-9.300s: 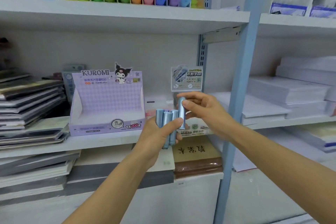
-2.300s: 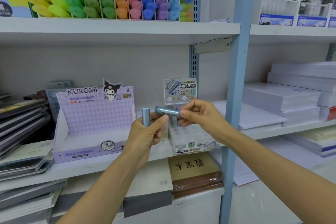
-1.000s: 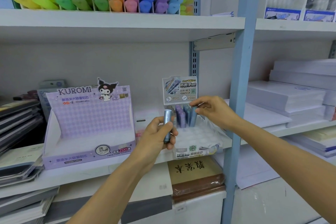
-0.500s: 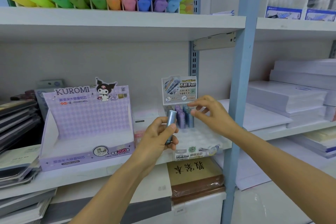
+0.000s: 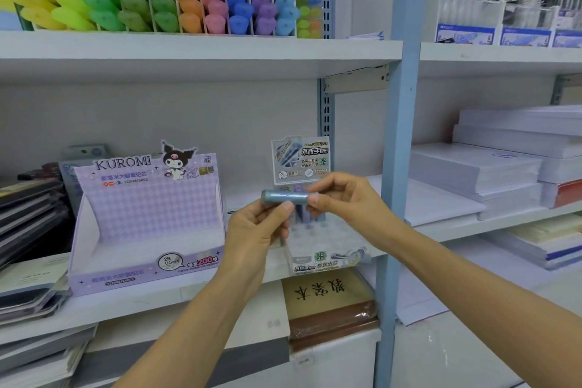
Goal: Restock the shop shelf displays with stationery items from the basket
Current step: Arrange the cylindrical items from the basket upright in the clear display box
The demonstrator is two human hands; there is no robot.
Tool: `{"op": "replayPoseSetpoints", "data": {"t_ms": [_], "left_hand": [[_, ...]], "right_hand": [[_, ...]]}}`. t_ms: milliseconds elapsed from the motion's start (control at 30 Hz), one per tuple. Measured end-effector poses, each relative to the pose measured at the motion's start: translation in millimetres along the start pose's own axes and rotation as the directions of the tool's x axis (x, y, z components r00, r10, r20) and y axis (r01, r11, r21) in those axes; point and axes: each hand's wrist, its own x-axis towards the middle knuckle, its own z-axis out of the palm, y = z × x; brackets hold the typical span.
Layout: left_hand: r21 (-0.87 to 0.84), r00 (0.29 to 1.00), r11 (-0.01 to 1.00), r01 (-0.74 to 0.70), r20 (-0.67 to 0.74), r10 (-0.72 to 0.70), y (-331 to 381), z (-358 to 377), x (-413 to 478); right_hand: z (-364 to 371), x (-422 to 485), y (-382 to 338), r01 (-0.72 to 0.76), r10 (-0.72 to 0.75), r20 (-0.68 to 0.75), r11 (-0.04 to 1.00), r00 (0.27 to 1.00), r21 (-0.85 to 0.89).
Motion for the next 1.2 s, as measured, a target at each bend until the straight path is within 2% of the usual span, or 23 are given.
{"op": "replayPoseSetpoints", "data": {"t_ms": [100, 233, 333, 433, 500, 567, 600, 700, 767, 933, 1200], "left_hand": [[-0.029, 0.999, 0.999, -0.032, -0.025, 0.031, 0.3, 2.5, -1.6], [0.115, 0.994, 0.988, -0.105, 0.007, 0.105, 0.4, 4.4, -3.2], [0.251, 0.982, 0.950, -0.183, 0.090, 0.166, 1.6, 6.4, -3.7], [0.332, 0.971, 0.917, -0.219, 0.166, 0.172, -0.9, 11.0, -4.9], [0.387, 0.970, 0.892, -0.232, 0.167, 0.179, -4.0, 13.6, -5.7], [0.519, 0.959, 0.806, -0.284, 0.157, 0.237, -11.0, 11.5, -8.2], [0.610, 0.945, 0.723, -0.326, 0.176, 0.278, -16.2, 8.8, -11.9], [0.780, 0.872, 0.403, -0.479, 0.369, 0.321, -34.4, -1.3, -28.2], [0.794, 0.829, 0.258, -0.550, 0.482, 0.285, -45.8, -6.5, -34.2], [0.809, 0.799, 0.093, -0.581, 0.545, 0.254, -54.5, -7.0, -36.3], [0.815, 0.776, 0.002, -0.580, 0.551, 0.308, -55.8, -5.3, -33.6]], "right_hand": [[10.0, -7.7, 8.0, -0.023, 0.022, 0.061, 0.999, 0.998, 0.027], [11.9, -8.3, 1.5, 0.047, -0.045, 0.024, 0.995, 0.999, -0.090], [6.0, -2.6, -4.4, 0.108, -0.113, -0.016, 0.974, 0.993, -0.198], [0.7, 0.8, -5.5, 0.153, -0.133, 0.089, 0.949, 0.987, -0.276], [-1.6, 2.0, -5.8, 0.173, -0.138, 0.132, 0.933, 0.982, -0.317], [-5.1, 3.6, -5.1, 0.181, -0.172, 0.056, 0.928, 0.983, -0.325], [-7.9, 4.4, -4.1, 0.166, -0.185, -0.027, 0.930, 0.982, -0.328], [-21.4, 8.3, 4.6, 0.083, -0.190, -0.256, 0.922, 0.948, -0.378], [-27.0, 8.6, 14.9, 0.038, -0.174, -0.275, 0.898, 0.946, -0.437], [-21.8, 4.9, 42.4, 0.043, -0.179, -0.186, 0.821, 0.966, -0.570], [-31.7, 12.4, 41.4, 0.084, -0.172, -0.072, 0.753, 0.982, -0.652]]}}
